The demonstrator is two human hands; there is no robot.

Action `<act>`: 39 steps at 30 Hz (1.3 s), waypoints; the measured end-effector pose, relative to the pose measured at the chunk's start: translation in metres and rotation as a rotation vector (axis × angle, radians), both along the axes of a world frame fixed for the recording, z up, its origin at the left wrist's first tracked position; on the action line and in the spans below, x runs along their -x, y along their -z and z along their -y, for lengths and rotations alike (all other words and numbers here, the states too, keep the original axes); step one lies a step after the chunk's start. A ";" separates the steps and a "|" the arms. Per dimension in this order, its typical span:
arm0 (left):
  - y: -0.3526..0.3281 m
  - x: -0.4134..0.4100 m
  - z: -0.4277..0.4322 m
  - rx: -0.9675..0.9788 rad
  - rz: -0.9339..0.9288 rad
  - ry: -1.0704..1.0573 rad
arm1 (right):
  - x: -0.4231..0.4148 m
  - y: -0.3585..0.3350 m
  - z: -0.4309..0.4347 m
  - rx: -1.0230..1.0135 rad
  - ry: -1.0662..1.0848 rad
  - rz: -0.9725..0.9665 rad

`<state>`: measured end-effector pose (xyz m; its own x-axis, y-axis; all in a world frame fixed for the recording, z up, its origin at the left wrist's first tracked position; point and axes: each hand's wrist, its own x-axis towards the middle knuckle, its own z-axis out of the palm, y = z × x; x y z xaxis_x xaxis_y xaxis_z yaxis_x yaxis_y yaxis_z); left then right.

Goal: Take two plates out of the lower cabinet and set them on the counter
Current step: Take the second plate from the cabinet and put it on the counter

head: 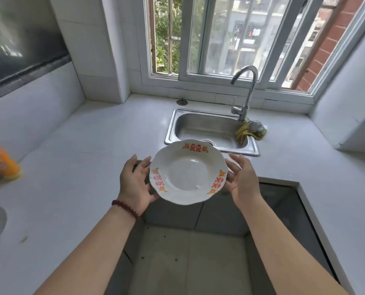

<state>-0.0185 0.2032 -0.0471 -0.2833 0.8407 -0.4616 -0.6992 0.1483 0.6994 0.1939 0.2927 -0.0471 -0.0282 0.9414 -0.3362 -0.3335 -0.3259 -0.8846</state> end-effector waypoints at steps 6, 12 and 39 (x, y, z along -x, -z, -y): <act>-0.004 0.053 -0.031 -0.014 -0.030 -0.073 | 0.060 -0.002 -0.049 -0.032 -0.065 0.007; 0.000 0.110 -0.028 0.029 -0.035 -0.221 | 0.135 0.003 -0.074 0.008 -0.204 0.029; 0.037 0.232 0.106 0.205 0.145 -1.295 | 0.477 0.058 -0.036 0.106 -1.332 0.194</act>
<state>-0.2502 0.0969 -0.0843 -0.7625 -0.0879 -0.6410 -0.4803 -0.5869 0.6518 -0.2834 0.3290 -0.1049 -0.8366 0.2054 -0.5078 0.4137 -0.3706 -0.8315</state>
